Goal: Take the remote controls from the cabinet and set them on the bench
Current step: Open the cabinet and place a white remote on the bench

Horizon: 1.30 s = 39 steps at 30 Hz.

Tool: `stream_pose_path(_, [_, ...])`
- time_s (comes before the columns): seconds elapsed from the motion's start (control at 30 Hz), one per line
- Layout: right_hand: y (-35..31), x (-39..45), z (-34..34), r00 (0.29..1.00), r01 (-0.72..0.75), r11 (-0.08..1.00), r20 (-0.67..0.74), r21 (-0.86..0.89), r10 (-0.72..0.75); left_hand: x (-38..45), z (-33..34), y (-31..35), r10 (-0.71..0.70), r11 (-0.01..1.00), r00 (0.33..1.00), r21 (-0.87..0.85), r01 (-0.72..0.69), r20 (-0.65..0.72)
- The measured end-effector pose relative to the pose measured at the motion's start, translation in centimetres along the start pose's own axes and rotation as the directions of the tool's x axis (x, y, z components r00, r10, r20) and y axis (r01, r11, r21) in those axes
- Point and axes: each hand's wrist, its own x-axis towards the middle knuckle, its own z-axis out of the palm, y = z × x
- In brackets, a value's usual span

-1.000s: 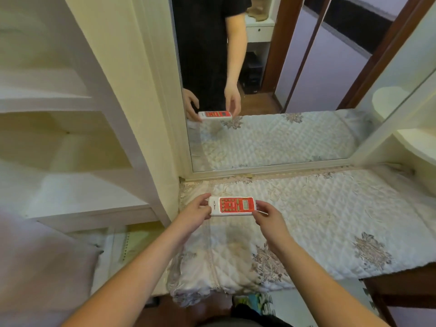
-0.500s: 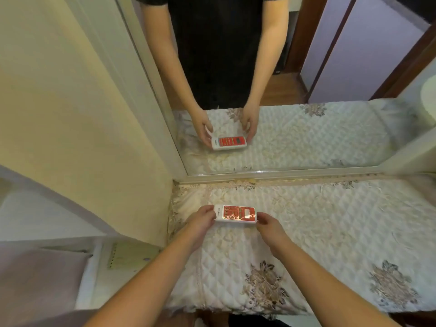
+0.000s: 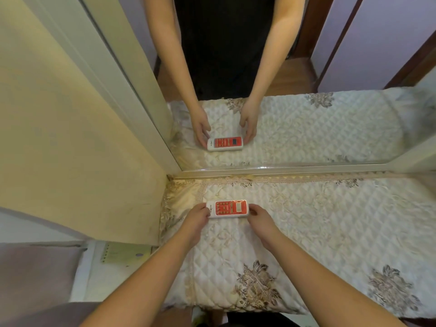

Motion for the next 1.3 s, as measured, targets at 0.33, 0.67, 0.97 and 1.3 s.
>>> stream_pose_path(0.33, [0.7, 0.9, -0.3, 0.998, -0.067, 0.998, -0.013, 0.003, 0.067, 0.8, -0.6, 0.0, -0.028, 0.999, 0.999, -0.041, 0.026, -0.035])
stream_pose_path(0.67, [1.6, 1.4, -0.8, 1.000, -0.028, 0.999, 0.001, -0.017, 0.028, 0.9, -1.5, -0.6, -0.032, 0.999, 0.999, -0.024, 0.032, -0.022])
stream_pose_path(0.97, [2.2, 0.7, -1.2, 0.999, 0.007, 0.996, -0.048, -0.087, -0.011, -0.2, -2.1, -0.6, 0.049, 0.997, 0.988, 0.074, -0.038, -0.149])
stream_pose_path(1.3, [2.8, -0.2, -0.7, 0.986, 0.167, 0.939, 0.037, -0.301, -0.163, -4.4, -3.1, -1.9, 0.230, 0.913, 0.956, 0.380, -0.147, -0.183])
